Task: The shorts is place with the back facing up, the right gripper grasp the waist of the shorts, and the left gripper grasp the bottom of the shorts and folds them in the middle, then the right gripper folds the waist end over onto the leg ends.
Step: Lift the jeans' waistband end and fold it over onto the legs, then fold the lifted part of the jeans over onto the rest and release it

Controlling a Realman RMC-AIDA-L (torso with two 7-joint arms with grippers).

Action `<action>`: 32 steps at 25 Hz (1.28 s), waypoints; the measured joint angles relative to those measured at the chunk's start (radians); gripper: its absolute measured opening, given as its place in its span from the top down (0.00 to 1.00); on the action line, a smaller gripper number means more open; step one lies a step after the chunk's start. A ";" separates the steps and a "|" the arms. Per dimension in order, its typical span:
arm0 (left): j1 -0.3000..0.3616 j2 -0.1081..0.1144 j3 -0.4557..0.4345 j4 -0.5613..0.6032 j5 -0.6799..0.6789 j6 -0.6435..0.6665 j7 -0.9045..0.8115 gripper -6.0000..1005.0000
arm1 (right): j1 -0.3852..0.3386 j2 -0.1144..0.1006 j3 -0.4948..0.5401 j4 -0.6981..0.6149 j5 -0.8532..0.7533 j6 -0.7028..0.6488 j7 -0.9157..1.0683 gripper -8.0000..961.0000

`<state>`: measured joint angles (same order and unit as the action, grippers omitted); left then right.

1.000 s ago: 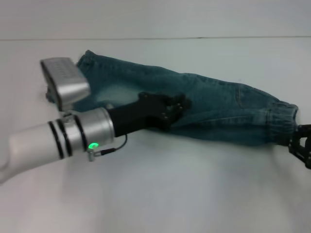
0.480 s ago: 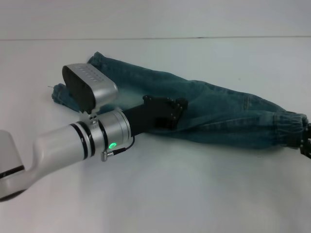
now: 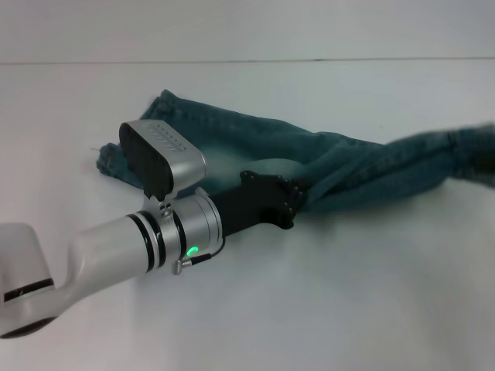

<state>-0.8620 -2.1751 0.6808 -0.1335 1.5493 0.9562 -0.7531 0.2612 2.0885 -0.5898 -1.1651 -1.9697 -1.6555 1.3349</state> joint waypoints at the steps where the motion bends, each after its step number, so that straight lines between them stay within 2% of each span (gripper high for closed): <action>1: 0.000 0.000 0.001 -0.006 0.001 0.005 0.000 0.96 | 0.009 0.000 0.003 0.001 0.024 0.001 -0.003 0.85; 5: 0.001 0.000 0.001 -0.029 0.001 0.046 0.005 0.96 | 0.067 0.002 -0.004 0.036 0.094 0.014 -0.011 0.85; 14: 0.003 0.000 -0.034 -0.090 0.002 0.107 0.040 0.96 | 0.292 -0.005 -0.008 0.327 0.094 0.100 -0.113 0.86; 22: -0.008 0.000 -0.127 -0.193 0.006 0.065 0.168 0.96 | 0.435 -0.006 -0.062 0.473 0.093 0.177 -0.156 0.87; 25: -0.001 0.000 -0.198 -0.217 0.053 0.029 0.204 0.96 | 0.465 -0.006 -0.103 0.496 0.092 0.206 -0.158 0.87; 28: 0.035 0.000 -0.309 -0.236 0.112 -0.014 0.272 0.96 | 0.484 -0.006 -0.150 0.504 0.092 0.240 -0.158 0.87; 32: 0.138 0.001 -0.396 -0.188 0.132 0.034 0.308 0.96 | 0.496 -0.005 -0.185 0.504 0.092 0.259 -0.152 0.87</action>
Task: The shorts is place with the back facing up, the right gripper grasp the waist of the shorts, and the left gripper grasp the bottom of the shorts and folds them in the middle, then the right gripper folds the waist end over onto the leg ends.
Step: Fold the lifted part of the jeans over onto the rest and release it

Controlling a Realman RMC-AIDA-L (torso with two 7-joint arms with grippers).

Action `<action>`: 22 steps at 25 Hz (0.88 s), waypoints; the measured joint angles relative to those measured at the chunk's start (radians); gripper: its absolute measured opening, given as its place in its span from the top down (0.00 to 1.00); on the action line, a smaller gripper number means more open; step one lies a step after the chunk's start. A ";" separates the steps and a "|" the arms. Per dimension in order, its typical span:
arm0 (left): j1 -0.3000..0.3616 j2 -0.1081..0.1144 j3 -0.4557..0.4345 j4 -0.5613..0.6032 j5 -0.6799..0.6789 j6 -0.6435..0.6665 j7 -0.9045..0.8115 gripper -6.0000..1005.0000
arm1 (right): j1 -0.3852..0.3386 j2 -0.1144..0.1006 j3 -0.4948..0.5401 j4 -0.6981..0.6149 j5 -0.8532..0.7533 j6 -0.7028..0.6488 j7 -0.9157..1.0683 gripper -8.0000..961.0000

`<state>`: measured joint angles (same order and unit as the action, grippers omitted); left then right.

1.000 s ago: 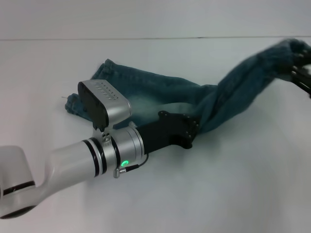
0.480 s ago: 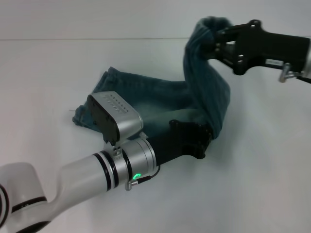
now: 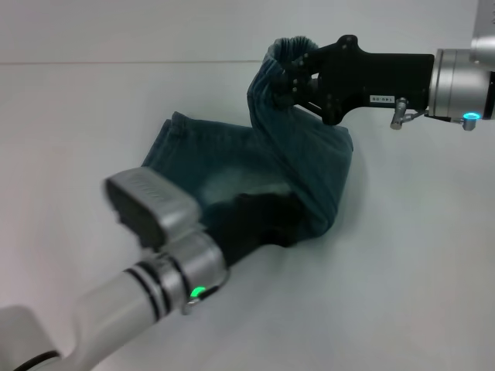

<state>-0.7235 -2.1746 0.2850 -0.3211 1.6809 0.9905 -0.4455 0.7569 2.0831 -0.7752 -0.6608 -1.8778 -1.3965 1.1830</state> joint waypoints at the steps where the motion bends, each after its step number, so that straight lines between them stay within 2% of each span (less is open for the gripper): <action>1: 0.022 0.000 -0.008 0.020 0.001 0.019 -0.002 0.96 | 0.003 0.000 -0.005 0.000 0.000 0.004 0.002 0.87; 7: 0.209 0.003 -0.069 0.170 -0.001 0.226 -0.032 0.96 | 0.016 -0.003 -0.045 0.001 -0.002 0.038 0.011 0.88; 14: 0.383 0.001 -0.145 0.398 -0.009 0.420 -0.134 0.95 | 0.067 -0.008 -0.115 0.020 -0.002 0.076 0.025 0.89; 18: 0.451 0.002 -0.188 0.503 -0.009 0.510 -0.223 0.95 | 0.140 -0.007 -0.208 0.069 -0.009 0.127 0.029 0.89; 22: 0.490 0.002 -0.200 0.543 -0.009 0.570 -0.251 0.95 | 0.211 0.013 -0.319 0.103 -0.026 0.245 0.021 0.89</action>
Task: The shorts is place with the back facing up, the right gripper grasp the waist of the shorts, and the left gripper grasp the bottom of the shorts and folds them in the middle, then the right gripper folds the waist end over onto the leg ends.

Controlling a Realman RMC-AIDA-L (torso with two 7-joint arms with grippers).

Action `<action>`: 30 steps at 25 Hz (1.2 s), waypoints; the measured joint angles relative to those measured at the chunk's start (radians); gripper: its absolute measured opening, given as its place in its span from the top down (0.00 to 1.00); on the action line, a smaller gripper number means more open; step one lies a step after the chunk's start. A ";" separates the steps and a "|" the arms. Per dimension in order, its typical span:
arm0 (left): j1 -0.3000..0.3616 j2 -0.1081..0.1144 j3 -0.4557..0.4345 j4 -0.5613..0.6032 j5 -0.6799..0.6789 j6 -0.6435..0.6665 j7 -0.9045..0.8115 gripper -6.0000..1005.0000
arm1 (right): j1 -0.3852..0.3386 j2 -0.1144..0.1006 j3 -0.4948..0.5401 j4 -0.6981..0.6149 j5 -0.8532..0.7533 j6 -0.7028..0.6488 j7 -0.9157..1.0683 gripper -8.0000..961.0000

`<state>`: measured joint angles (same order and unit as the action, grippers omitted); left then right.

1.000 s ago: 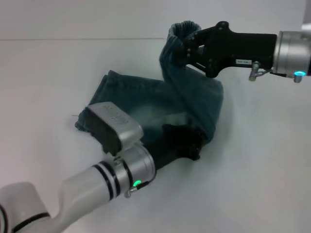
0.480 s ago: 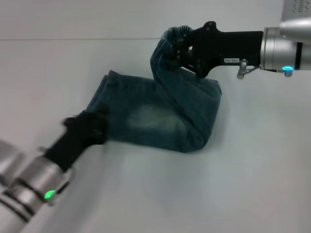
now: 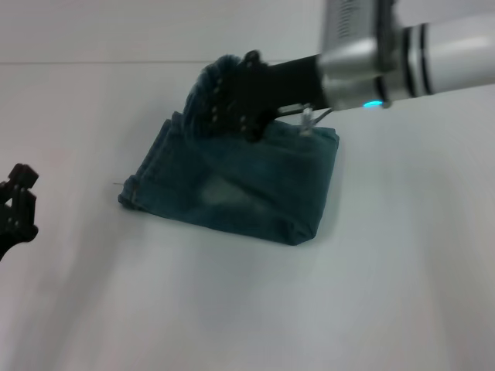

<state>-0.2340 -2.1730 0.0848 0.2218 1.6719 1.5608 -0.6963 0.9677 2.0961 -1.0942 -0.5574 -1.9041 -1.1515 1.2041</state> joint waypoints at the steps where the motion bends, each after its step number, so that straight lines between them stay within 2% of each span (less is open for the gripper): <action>1: 0.005 -0.001 0.000 0.002 0.000 0.007 -0.001 0.95 | 0.018 0.004 -0.037 0.015 0.001 0.027 -0.002 0.90; 5: 0.018 -0.002 -0.001 0.003 0.000 0.012 -0.010 0.95 | 0.091 0.010 -0.152 0.088 0.017 0.110 -0.006 0.91; 9: 0.022 -0.002 -0.002 0.002 0.000 0.011 -0.011 0.96 | 0.115 0.014 -0.239 0.100 0.040 0.139 -0.009 0.92; 17: 0.013 -0.002 -0.001 -0.002 0.003 0.004 -0.012 0.96 | 0.066 0.009 -0.297 0.020 0.092 0.117 -0.002 0.59; 22: 0.010 0.002 0.020 0.016 0.009 0.011 -0.012 0.96 | -0.061 0.002 -0.293 -0.120 0.157 0.081 0.053 0.36; 25: 0.004 0.006 0.055 0.045 0.035 0.011 -0.016 0.95 | -0.194 0.001 -0.290 -0.228 0.223 0.070 0.091 0.21; 28: -0.014 0.010 0.072 0.087 0.106 0.002 -0.078 0.95 | -0.339 0.001 -0.295 -0.270 0.347 0.048 0.088 0.04; 30: -0.029 0.014 0.076 0.115 0.156 -0.006 -0.147 0.92 | -0.428 0.000 -0.295 -0.273 0.416 0.010 0.081 0.04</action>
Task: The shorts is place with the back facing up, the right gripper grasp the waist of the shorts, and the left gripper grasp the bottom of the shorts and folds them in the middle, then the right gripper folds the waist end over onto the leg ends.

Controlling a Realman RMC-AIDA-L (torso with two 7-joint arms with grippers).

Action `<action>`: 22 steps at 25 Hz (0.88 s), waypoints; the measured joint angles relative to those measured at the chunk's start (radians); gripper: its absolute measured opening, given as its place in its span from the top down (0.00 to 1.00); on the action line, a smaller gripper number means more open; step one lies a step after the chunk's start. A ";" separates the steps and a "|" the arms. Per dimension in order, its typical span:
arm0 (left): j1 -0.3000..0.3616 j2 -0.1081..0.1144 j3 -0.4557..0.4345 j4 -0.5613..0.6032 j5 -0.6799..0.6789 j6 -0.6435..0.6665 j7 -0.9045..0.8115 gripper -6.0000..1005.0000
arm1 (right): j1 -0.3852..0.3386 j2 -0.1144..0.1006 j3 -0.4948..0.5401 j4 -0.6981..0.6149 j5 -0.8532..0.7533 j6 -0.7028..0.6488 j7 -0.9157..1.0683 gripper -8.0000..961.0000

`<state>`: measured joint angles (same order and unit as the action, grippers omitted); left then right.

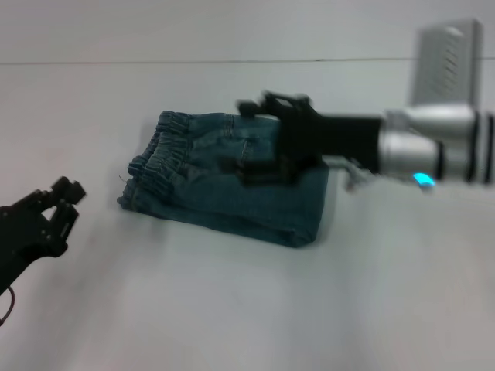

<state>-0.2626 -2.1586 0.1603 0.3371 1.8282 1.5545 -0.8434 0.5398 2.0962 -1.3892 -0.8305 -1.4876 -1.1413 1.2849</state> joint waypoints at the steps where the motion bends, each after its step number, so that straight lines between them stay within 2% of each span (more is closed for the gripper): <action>1: -0.005 0.002 0.001 0.011 0.022 -0.003 -0.025 0.90 | -0.039 0.000 0.001 0.000 0.019 -0.017 -0.004 0.04; 4: -0.027 0.015 0.031 0.062 0.107 -0.007 -0.130 0.86 | -0.151 -0.001 0.001 0.010 0.059 -0.064 -0.061 0.04; 6: -0.043 0.030 0.065 0.092 0.162 -0.005 -0.200 0.77 | -0.224 0.002 0.000 0.039 0.098 -0.092 -0.155 0.04; 9: -0.057 0.042 0.076 0.126 0.229 0.020 -0.234 0.63 | -0.293 0.002 0.001 0.124 0.167 -0.153 -0.316 0.05; 10: -0.057 0.042 0.076 0.126 0.229 0.020 -0.234 0.61 | -0.307 0.000 0.003 0.147 0.182 -0.175 -0.345 0.05; 14: -0.088 0.066 0.079 0.184 0.367 0.137 -0.262 0.54 | -0.346 -0.010 0.025 0.195 0.171 -0.249 -0.386 0.04; 20: -0.126 0.091 0.080 0.240 0.523 0.263 -0.269 0.42 | -0.355 -0.012 0.110 0.195 0.010 -0.327 -0.370 0.04; 22: -0.135 0.098 0.080 0.250 0.560 0.280 -0.274 0.34 | -0.354 -0.015 0.139 0.190 -0.033 -0.357 -0.359 0.04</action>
<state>-0.3981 -2.0603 0.2401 0.5867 2.3878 1.8348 -1.1174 0.1854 2.0812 -1.2500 -0.6407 -1.5207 -1.4979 0.9258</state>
